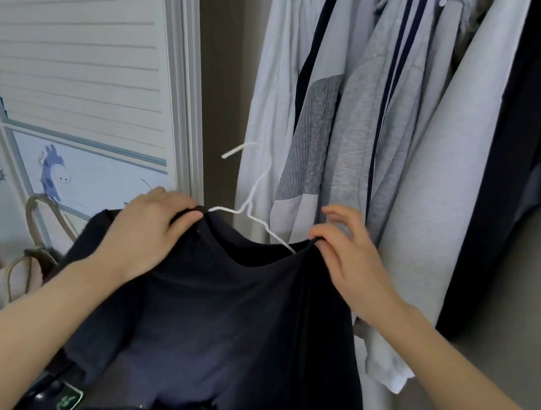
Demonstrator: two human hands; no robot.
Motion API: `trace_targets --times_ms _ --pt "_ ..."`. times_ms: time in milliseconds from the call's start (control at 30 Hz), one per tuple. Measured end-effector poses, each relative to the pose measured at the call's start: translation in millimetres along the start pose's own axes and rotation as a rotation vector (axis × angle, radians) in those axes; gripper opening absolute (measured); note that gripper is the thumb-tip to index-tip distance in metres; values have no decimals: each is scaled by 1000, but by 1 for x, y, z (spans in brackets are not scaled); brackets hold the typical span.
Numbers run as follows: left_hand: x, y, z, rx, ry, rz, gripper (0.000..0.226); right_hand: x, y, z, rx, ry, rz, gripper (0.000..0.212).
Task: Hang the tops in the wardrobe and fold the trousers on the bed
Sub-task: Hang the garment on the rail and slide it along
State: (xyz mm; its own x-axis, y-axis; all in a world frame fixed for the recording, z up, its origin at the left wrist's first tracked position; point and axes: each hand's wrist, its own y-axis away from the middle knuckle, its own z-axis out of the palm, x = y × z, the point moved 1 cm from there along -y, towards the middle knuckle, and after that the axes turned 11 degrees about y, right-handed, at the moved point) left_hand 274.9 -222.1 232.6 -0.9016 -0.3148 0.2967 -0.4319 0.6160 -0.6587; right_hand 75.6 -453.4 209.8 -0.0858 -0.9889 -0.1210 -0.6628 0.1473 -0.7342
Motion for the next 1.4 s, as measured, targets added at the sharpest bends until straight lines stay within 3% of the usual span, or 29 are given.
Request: trace_targets --times_ms 67,167,267,400,467,633,700,767,867,1067,1233,1400 --pt "17 1 14 52 91 -3 20 -21 -4 12 -74 -48 43 17" --pt "15 2 19 1 280 -125 13 -27 -4 17 -110 -13 -86 37" --pt "-2 9 9 -46 441 -193 16 2 -5 8 -42 -125 67 54" --pt "-17 11 -1 47 519 -235 15 31 -1 7 -111 -68 294 13" --pt "-21 10 -3 62 517 -234 14 31 3 7 -90 -48 254 16" --pt "-9 9 0 93 422 -176 16 7 0 4 -13 319 113 29" --pt "-1 10 3 117 404 -153 15 0 0 6 -66 502 199 24" --pt "7 12 7 130 388 -111 15 -6 3 9 -124 580 244 41" --pt "12 16 12 92 330 -13 28 -13 3 12 -60 444 205 47" --pt "-17 27 8 131 77 35 30 12 -4 1 17 276 338 31" --pt "-25 26 12 229 237 -153 25 18 -7 0 43 275 213 21" --pt "-27 15 12 187 343 -89 12 9 -7 8 26 187 135 18"
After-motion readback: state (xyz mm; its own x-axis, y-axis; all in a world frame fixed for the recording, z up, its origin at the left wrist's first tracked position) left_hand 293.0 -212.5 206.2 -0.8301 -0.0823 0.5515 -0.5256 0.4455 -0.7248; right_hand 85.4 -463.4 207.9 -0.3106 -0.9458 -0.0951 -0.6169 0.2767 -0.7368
